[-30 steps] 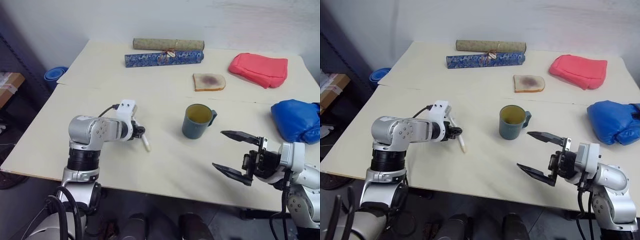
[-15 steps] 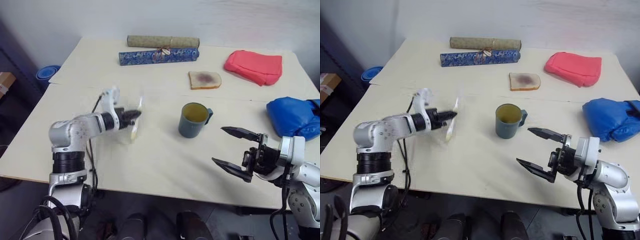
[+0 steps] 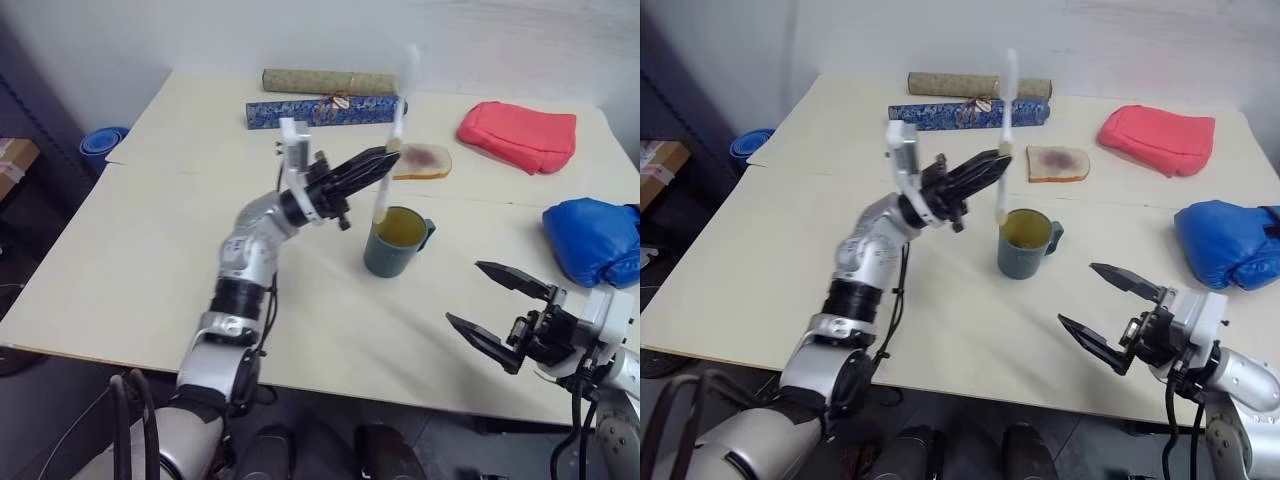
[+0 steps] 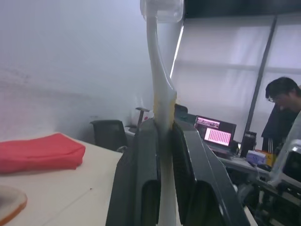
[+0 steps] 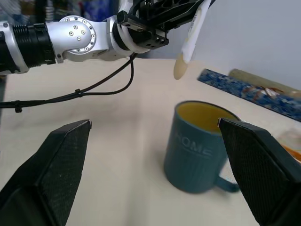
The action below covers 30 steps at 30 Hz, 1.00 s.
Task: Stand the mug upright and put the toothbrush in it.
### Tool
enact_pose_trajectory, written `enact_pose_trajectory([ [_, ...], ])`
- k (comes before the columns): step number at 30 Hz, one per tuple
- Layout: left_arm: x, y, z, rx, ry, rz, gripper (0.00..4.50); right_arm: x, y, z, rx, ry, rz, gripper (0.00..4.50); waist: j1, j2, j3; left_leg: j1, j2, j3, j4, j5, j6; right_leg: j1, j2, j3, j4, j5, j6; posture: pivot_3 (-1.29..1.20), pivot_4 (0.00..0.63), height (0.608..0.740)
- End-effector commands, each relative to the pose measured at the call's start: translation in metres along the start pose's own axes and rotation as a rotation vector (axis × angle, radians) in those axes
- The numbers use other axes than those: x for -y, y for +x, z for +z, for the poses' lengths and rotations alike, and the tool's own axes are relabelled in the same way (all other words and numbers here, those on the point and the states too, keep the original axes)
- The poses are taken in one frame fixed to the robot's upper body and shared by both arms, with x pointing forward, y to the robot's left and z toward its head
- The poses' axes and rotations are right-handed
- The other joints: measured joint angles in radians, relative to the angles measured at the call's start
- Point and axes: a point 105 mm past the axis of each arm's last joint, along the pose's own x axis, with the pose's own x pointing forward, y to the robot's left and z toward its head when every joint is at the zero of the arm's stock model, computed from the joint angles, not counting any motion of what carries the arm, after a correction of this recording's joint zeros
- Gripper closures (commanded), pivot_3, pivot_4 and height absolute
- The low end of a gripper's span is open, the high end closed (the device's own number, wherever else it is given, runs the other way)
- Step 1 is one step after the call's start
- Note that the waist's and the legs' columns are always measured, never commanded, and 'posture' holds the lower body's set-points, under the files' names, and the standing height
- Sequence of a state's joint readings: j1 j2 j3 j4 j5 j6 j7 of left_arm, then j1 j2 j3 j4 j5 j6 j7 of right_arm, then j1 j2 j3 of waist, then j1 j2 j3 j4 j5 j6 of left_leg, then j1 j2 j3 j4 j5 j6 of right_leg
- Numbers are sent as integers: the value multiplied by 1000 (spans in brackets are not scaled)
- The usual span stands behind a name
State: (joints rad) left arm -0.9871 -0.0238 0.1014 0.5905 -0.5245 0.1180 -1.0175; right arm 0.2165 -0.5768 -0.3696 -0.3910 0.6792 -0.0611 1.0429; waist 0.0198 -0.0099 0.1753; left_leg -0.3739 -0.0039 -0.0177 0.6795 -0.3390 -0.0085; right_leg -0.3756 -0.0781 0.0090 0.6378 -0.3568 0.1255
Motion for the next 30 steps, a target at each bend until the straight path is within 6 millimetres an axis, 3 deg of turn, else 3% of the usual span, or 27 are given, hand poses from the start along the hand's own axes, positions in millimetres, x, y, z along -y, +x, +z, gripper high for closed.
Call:
enact_pose_trajectory([
  [1, -1, 9, -8, -8, 68, -17, 4407, -4, 0, 15, 36, -63, -18, 0, -4, 0, 0, 0, 0, 0, 0, 0, 0, 0, 0, 0, 0, 0, 0, 0, 150, 740],
  [6, 6, 8, -43, -99, 93, -69, 4407, -5, -1, 16, 37, -68, -41, 0, 0, 0, 0, 2, 0, 0, 0, 0, 1, 0, 0, 1, 1, 0, 0, 0, 150, 740],
  [10, -1, 3, -41, -73, 93, -20, 3178, -3, -2, 17, 37, -77, -53, 0, 4, 0, 0, 1, 0, 0, 0, 0, 1, 0, 0, 0, 2, 0, 0, 0, 150, 740],
  [15, -8, -17, -18, -101, 161, -30, 1656, 5, -8, 11, 14, -69, -47, 0, -1, 0, 0, 1, 0, 0, 0, 0, 1, 0, 0, 0, 2, 0, 0, 0, 150, 740],
  [16, -8, -28, -14, -136, 176, -44, 1396, 9, -8, 9, 7, -65, -43, 0, -2, 0, 0, 1, 0, 0, 0, 0, 1, 0, 0, 1, 2, 0, 0, 0, 150, 740],
  [20, -9, -73, -1, -314, 254, -60, 1396, 20, -12, 2, -17, -55, -23, 0, -20, 1, 0, 3, 1, 0, -1, 1, 0, 0, 0, 1, 5, 0, 0, 0, 150, 740],
  [25, -16, -152, 31, -598, 433, 55, 1396, 30, -18, -9, -61, -40, 38, 0, -23, 1, 1, 2, 1, -1, -1, 1, 0, 0, -1, 1, 6, 0, 0, 0, 150, 740],
  [30, 11, -231, 70, -809, 548, 212, 1396, 33, -26, -21, -136, -17, 137, 0, -24, 3, 1, 2, 2, -1, -4, 1, 0, 0, -6, 1, 5, 0, 0, 0, 150, 740],
])
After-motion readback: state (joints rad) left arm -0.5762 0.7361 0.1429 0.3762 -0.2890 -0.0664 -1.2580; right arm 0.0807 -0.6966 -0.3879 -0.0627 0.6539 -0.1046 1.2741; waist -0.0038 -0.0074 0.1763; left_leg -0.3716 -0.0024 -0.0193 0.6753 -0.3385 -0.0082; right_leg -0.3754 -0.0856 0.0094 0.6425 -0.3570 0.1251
